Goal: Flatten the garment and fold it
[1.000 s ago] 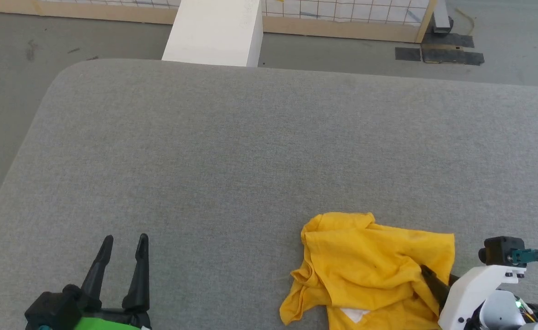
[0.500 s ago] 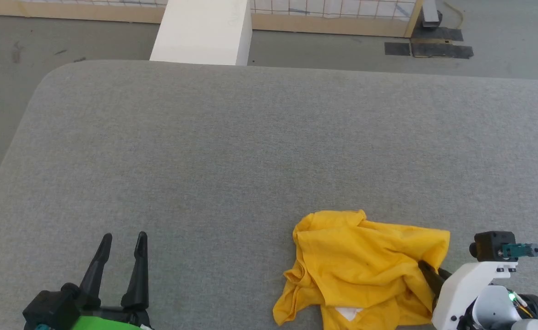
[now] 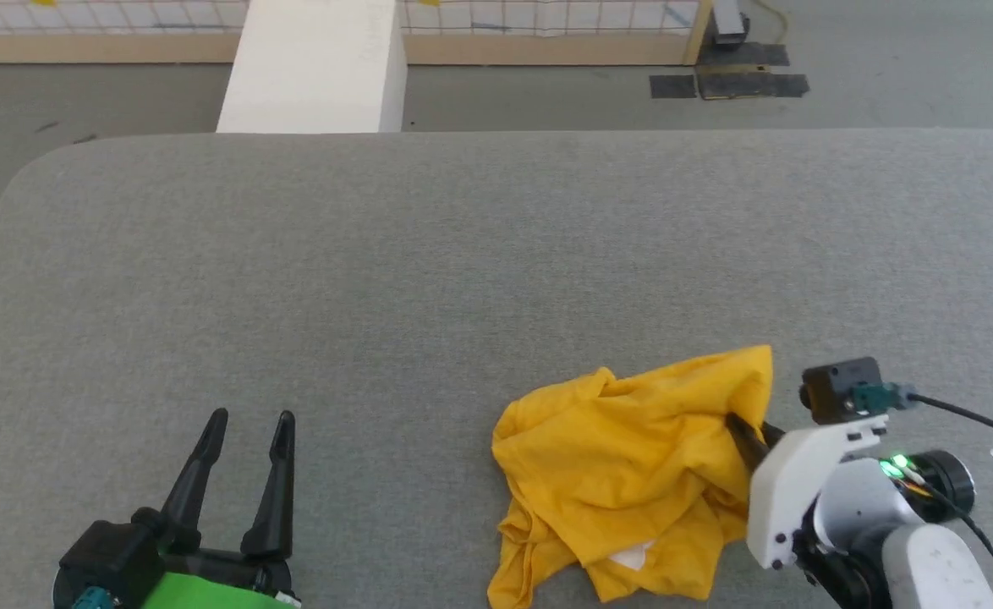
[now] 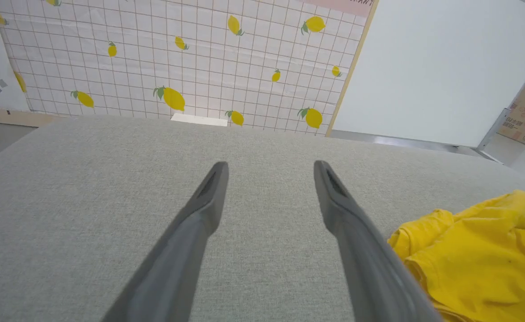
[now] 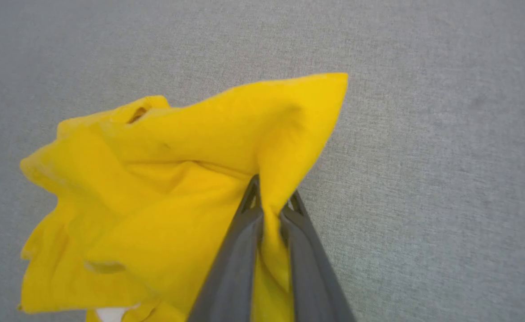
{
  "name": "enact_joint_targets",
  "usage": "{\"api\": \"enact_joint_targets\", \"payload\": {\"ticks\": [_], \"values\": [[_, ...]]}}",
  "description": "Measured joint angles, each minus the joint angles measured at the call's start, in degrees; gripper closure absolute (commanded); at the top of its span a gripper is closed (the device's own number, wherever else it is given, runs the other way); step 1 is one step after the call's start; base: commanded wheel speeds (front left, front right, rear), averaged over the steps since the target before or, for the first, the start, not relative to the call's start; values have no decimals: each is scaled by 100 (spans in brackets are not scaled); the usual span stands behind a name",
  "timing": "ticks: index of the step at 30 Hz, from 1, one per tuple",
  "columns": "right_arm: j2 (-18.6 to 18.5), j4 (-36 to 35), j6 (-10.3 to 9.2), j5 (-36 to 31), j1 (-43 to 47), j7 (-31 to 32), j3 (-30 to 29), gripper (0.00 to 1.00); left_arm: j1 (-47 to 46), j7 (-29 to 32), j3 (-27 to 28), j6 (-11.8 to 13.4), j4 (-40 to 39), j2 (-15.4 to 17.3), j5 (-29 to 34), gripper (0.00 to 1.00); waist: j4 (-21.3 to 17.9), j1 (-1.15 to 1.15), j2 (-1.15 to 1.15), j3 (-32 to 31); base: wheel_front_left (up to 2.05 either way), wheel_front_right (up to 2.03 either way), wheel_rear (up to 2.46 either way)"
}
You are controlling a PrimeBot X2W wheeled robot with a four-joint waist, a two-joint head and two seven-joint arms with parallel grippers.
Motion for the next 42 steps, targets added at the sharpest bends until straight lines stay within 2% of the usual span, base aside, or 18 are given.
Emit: {"api": "enact_joint_targets", "payload": {"ticks": [7,25,29,36,42], "values": [[-298,159,1,-111,-553,137,304,100,-21,0,-181,0,-133,113,44,0,-370,0,0,-15,0,0,0],[-792,377,1,-297,-1535,101,436,100,-146,0,-426,0,-348,399,49,0,-1584,0,0,207,0,0,0],[-1028,353,1,-469,-1757,1,443,100,-172,0,-452,0,-392,503,49,0,-1811,0,0,306,0,0,0],[-1392,301,1,-543,-2204,-104,446,100,-190,1,-435,0,-520,728,48,0,-2040,0,0,619,0,0,0],[-1725,182,1,-714,-2473,-97,215,100,-258,12,-387,0,-734,967,46,0,-2102,0,0,960,0,0,0]]}}
